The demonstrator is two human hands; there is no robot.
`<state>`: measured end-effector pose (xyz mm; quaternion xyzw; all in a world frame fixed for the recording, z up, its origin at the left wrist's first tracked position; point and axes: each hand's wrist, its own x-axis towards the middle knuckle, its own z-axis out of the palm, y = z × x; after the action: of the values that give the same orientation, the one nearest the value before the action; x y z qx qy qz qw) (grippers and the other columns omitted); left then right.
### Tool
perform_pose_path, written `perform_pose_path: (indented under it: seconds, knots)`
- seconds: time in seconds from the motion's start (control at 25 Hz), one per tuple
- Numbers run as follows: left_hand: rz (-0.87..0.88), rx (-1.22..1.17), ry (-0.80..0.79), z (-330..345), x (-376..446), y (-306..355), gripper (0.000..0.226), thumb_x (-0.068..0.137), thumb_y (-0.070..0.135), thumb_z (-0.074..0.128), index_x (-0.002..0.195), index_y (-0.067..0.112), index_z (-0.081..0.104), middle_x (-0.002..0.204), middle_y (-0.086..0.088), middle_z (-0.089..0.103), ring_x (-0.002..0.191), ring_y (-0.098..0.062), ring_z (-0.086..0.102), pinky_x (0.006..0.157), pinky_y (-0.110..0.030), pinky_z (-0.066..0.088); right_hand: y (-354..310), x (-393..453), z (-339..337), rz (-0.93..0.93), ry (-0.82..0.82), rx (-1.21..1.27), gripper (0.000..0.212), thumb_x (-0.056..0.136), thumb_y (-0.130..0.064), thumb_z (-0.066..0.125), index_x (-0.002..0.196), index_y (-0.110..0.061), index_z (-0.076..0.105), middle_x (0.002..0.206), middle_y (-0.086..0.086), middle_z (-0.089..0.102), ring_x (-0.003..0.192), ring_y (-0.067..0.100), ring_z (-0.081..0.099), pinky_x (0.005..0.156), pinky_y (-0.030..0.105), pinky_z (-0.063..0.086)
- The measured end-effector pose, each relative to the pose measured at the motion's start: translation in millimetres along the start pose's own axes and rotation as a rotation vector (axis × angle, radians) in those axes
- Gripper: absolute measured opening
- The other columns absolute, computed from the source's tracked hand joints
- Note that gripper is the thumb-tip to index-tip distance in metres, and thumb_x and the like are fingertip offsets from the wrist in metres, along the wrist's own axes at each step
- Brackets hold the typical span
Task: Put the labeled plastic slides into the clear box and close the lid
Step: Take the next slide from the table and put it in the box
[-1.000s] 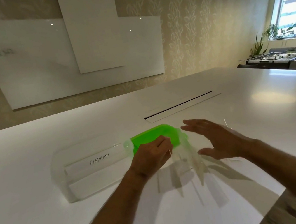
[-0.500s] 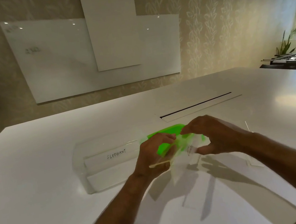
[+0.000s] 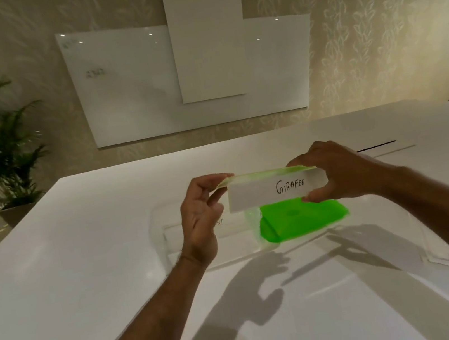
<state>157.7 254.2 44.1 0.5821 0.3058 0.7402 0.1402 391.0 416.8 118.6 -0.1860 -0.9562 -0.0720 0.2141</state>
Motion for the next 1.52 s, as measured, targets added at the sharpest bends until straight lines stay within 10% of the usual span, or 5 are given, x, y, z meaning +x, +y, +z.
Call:
perform_pose_path:
  seconds: [0.16, 0.44, 1.0, 1.52]
  knots:
    - [-0.054, 0.375, 0.056, -26, 8, 14, 0.039, 0.077, 0.032, 0.077, 0.107, 0.012, 0.066, 0.106, -0.005, 0.070, 0.101, -0.023, 0.068, 0.090, -0.035, 0.056, -13, 28, 9, -0.014, -0.051, 0.017, 0.074, 0.065, -0.056, 0.079, 0.130, -0.029, 0.056, 0.093, -0.009, 0.054, 0.090, 0.015, 0.048, 0.077, 0.030, 0.042]
    - [-0.156, 0.801, -0.113, -88, 35, 34, 0.035, 0.073, 0.028, 0.085, 0.104, 0.015, 0.075, 0.099, 0.007, 0.074, 0.090, 0.000, 0.069, 0.084, -0.020, 0.057, -43, 76, 23, -0.009, -0.160, 0.067, 0.075, 0.060, -0.060, 0.081, 0.125, -0.031, 0.058, 0.107, -0.003, 0.066, 0.093, 0.015, 0.053, 0.084, 0.032, 0.044]
    - [-0.453, 1.283, -0.521, -126, 60, 30, 0.030, 0.073, 0.022, 0.086, 0.101, 0.017, 0.076, 0.099, 0.003, 0.075, 0.086, -0.014, 0.068, 0.081, -0.029, 0.058, -71, 139, 69, -0.046, -0.520, -0.006, 0.043, 0.084, -0.027, 0.070, 0.126, -0.024, 0.060, 0.123, 0.004, 0.063, 0.113, 0.026, 0.056, 0.092, 0.034, 0.047]
    - [-0.704, 1.530, -0.957, -104, 66, -8, 0.015, 0.075, 0.012, 0.077, 0.081, 0.020, 0.067, 0.084, 0.005, 0.064, 0.082, -0.020, 0.064, 0.074, -0.032, 0.057, -83, 142, 115, -0.088, -0.675, -0.089, 0.026, 0.077, -0.015, 0.069, 0.102, -0.022, 0.075, 0.095, -0.001, 0.072, 0.081, 0.019, 0.060, 0.067, 0.025, 0.047]
